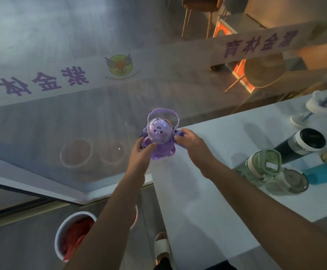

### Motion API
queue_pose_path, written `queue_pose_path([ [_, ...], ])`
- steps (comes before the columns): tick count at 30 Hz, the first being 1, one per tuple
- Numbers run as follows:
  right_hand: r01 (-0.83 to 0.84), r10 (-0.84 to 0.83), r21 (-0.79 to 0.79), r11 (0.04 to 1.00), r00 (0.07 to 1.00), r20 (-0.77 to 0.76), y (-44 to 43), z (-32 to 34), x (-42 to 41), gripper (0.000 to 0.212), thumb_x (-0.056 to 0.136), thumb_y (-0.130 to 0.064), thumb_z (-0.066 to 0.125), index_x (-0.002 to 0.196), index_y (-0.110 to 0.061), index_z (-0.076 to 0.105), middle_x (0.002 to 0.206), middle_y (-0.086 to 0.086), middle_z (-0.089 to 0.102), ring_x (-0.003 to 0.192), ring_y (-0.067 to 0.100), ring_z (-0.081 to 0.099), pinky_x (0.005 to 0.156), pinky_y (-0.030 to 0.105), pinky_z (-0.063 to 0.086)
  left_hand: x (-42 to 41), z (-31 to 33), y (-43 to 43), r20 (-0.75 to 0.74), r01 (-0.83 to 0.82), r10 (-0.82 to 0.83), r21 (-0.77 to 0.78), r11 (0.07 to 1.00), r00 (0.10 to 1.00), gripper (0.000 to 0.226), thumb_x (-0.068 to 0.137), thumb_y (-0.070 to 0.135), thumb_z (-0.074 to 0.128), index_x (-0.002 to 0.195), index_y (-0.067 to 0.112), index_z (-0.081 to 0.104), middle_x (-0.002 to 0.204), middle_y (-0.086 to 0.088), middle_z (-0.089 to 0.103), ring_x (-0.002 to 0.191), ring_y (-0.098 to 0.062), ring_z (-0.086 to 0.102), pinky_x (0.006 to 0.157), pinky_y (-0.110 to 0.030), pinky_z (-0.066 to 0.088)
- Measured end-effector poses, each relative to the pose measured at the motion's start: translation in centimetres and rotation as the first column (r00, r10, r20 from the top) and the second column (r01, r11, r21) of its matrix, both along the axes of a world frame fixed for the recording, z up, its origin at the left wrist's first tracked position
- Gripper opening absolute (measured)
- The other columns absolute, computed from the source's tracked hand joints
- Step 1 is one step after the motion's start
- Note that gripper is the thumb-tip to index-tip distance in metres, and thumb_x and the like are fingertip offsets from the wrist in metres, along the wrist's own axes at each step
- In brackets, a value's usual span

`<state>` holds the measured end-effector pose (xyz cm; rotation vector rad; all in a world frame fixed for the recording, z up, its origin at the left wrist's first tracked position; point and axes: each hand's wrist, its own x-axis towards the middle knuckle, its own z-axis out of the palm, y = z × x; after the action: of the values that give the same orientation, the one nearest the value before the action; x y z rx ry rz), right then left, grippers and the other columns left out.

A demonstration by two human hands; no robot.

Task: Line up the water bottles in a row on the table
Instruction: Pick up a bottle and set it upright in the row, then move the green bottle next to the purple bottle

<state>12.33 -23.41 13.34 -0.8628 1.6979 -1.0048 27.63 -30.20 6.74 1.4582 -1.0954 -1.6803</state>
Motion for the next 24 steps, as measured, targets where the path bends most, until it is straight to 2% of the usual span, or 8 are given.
queue_pose_path([
  [3,-0.106,0.09,-0.093,0.99,0.982,-0.167,3.6,3.4,-1.3,0.024,0.091,-0.032,0.063,0.113,-0.037,0.054,0.097,-0.03,0.055,0.086,-0.017,0.055,0.065,0.0,0.041,-0.3,1.0,2.1,0.052,0.04,-0.034,-0.131,0.991,0.998,0.058,0.081,0.027,0.07,0.136,0.027,0.051,0.127,-0.005,0.062,0.102,-0.016,0.063,0.079,-0.025,0.051],
  [5,-0.182,0.13,-0.122,0.976,0.928,-0.35,6.3,5.6,-2.9,0.035,0.087,-0.037,0.068,0.119,-0.039,0.055,0.106,-0.035,0.051,0.094,-0.026,0.048,0.074,0.001,0.036,-1.3,2.1,3.8,0.1,0.096,-0.074,-0.24,0.966,0.992,0.06,0.075,0.035,0.07,0.132,0.03,0.053,0.124,-0.003,0.064,0.107,-0.02,0.063,0.091,-0.032,0.052],
  [6,-0.222,0.144,-0.122,0.967,0.878,-0.456,7.5,6.6,-4.0,0.04,0.085,-0.039,0.069,0.123,-0.04,0.055,0.111,-0.037,0.049,0.099,-0.027,0.044,0.08,0.001,0.033,-2.1,2.6,4.7,0.113,0.112,-0.082,-0.283,0.953,0.99,0.056,0.079,0.031,0.071,0.132,0.029,0.054,0.123,0.0,0.063,0.104,-0.015,0.063,0.09,-0.026,0.051],
  [8,-0.284,0.17,-0.084,0.955,0.757,-0.631,9.7,8.4,-6.3,0.048,0.083,-0.044,0.069,0.128,-0.041,0.052,0.125,-0.034,0.046,0.111,-0.02,0.041,0.093,0.005,0.03,-3.7,3.3,6.9,0.178,0.162,-0.105,-0.346,0.924,0.978,0.05,0.086,0.018,0.069,0.132,0.03,0.053,0.124,0.003,0.06,0.103,-0.009,0.059,0.084,-0.016,0.045],
  [12,-0.301,0.267,0.098,0.949,0.595,-0.758,12.0,9.5,-12.0,0.07,0.077,-0.05,0.072,0.14,-0.041,0.042,0.149,-0.011,0.039,0.135,0.013,0.036,0.111,0.04,0.035,-7.1,1.4,10.5,0.308,0.335,-0.245,-0.287,0.897,0.919,0.061,0.088,0.021,0.068,0.142,0.032,0.043,0.145,0.007,0.046,0.131,-0.012,0.043,0.105,-0.029,0.035],
  [16,-0.341,0.501,0.376,0.861,0.453,-0.737,12.8,6.8,-16.8,0.088,0.07,-0.06,0.072,0.143,-0.051,0.025,0.156,-0.011,0.025,0.139,0.018,0.031,0.11,0.041,0.033,-9.4,-2.9,13.2,0.46,0.459,-0.365,-0.11,0.881,0.81,0.071,0.084,0.027,0.067,0.146,0.034,0.034,0.156,0.001,0.03,0.142,-0.017,0.03,0.115,-0.034,0.027],
  [19,-0.388,0.543,0.387,0.836,0.489,-0.683,13.3,4.2,-18.7,0.085,0.07,-0.06,0.072,0.141,-0.053,0.025,0.147,-0.014,0.033,0.122,0.016,0.047,0.096,0.033,0.046,-10.0,-6.4,14.7,0.648,0.542,-0.446,0.06,0.838,0.618,0.079,0.083,0.036,0.065,0.15,0.038,0.024,0.162,-0.003,0.015,0.148,-0.024,0.015,0.119,-0.042,0.021],
  [24,-0.478,0.481,0.191,0.857,0.612,-0.628,13.3,2.2,-19.7,0.071,0.07,-0.044,0.077,0.131,-0.045,0.041,0.123,-0.014,0.044,0.097,0.014,0.057,0.08,0.023,0.052,-9.7,-9.1,17.3,0.799,0.54,-0.501,0.274,0.796,0.333,0.085,0.084,0.047,0.06,0.152,0.043,0.009,0.164,0.002,-0.006,0.15,-0.027,-0.001,0.118,-0.05,0.018],
])
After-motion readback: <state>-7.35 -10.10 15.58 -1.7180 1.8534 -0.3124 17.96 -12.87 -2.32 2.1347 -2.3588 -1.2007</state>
